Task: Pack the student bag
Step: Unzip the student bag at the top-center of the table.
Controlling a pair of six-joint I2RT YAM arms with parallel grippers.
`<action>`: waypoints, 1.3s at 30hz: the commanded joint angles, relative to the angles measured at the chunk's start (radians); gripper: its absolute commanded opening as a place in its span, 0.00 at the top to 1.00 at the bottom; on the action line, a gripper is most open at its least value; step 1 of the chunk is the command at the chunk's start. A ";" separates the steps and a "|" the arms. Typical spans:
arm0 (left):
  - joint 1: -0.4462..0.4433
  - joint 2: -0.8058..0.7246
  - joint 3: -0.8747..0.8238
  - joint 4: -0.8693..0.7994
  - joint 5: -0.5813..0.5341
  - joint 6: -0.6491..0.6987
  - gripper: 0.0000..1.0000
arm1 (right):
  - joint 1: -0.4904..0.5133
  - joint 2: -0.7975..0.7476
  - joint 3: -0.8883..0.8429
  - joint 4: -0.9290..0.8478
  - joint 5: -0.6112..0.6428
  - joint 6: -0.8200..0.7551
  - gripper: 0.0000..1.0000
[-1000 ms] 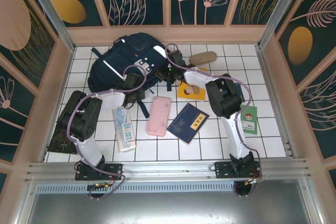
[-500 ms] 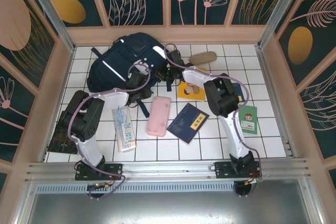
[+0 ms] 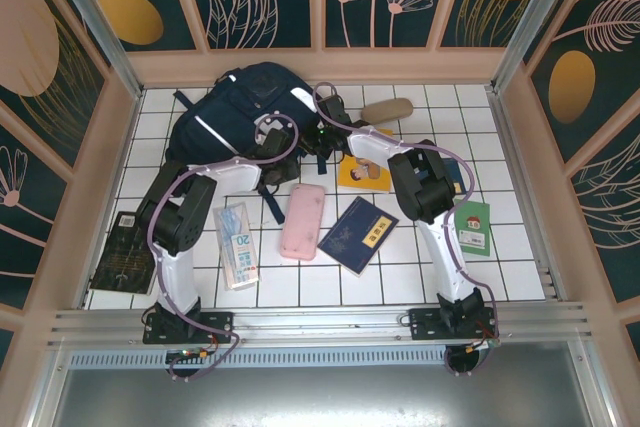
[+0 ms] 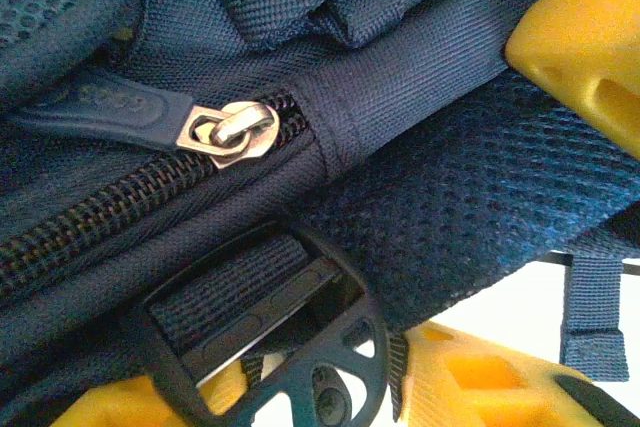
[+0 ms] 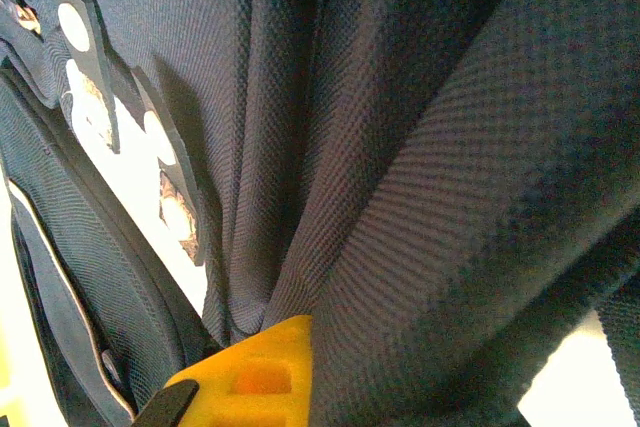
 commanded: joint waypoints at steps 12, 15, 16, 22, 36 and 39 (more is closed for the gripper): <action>-0.028 0.127 0.076 -0.171 -0.093 -0.067 0.69 | 0.007 0.010 0.005 0.115 -0.017 0.022 1.00; -0.027 0.140 0.098 -0.179 -0.079 -0.073 0.80 | 0.007 0.010 0.002 0.115 -0.020 0.022 1.00; -0.028 0.144 0.106 -0.181 -0.068 -0.079 0.76 | 0.008 0.010 -0.001 0.115 -0.020 0.023 1.00; -0.027 0.124 0.092 -0.204 -0.111 -0.090 1.00 | 0.007 0.000 -0.002 0.109 -0.014 0.012 1.00; -0.026 -0.037 0.008 -0.180 -0.101 -0.075 0.71 | 0.004 -0.017 -0.028 0.119 -0.007 0.013 1.00; -0.026 -0.027 0.012 -0.185 -0.105 -0.074 0.69 | 0.006 -0.017 -0.029 0.121 -0.007 0.015 1.00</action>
